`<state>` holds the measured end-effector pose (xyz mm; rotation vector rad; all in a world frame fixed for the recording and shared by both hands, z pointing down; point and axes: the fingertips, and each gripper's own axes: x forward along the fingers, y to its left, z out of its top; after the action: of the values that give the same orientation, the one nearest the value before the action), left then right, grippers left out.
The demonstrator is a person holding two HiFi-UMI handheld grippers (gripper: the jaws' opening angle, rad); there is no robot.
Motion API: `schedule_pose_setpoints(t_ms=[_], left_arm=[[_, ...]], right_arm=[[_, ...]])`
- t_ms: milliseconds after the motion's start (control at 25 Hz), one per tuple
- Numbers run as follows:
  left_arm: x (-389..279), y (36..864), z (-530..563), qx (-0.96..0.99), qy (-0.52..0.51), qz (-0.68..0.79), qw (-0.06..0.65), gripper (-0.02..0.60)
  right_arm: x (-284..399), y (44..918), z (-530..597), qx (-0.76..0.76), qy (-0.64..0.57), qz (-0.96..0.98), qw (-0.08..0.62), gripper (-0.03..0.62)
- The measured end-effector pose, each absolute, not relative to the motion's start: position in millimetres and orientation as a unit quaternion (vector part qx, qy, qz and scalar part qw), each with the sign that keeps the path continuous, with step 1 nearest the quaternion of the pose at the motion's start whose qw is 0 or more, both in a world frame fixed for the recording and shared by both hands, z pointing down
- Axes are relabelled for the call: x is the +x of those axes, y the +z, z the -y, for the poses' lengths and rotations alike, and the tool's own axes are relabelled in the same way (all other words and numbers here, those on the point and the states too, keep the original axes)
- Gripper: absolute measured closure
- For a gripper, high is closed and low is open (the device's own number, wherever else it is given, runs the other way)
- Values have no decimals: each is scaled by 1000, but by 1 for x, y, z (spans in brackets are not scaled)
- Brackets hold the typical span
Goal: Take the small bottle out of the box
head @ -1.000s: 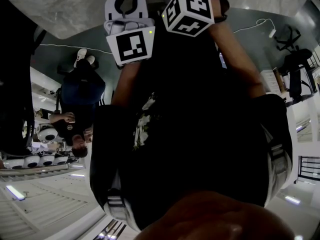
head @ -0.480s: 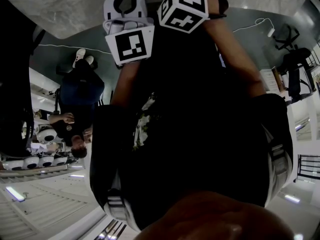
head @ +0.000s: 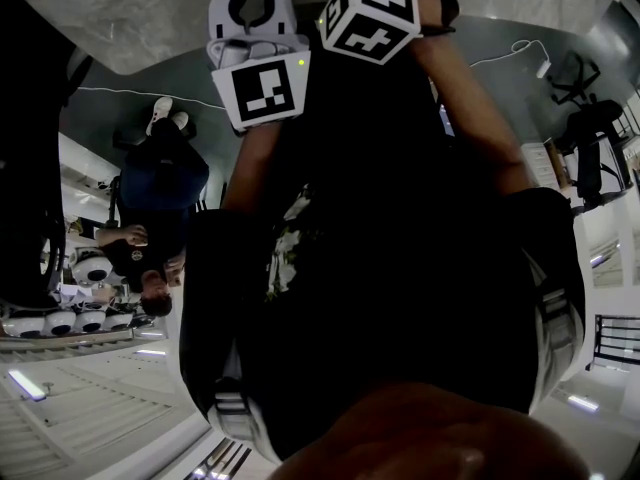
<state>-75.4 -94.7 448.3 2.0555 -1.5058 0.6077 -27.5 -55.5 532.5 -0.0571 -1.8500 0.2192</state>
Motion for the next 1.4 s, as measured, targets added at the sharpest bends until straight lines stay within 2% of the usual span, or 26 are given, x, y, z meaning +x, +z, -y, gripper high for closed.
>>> schedule_pose_setpoints(t_ms=[880, 1400], left_arm=[[-59, 446, 78, 740, 225, 581, 255, 574], [-63, 440, 85, 765, 233, 550, 238, 574]], right_arm=[[-20, 512, 56, -27, 94, 831, 548, 392], [-31, 487, 76, 59, 124, 864, 485, 393]])
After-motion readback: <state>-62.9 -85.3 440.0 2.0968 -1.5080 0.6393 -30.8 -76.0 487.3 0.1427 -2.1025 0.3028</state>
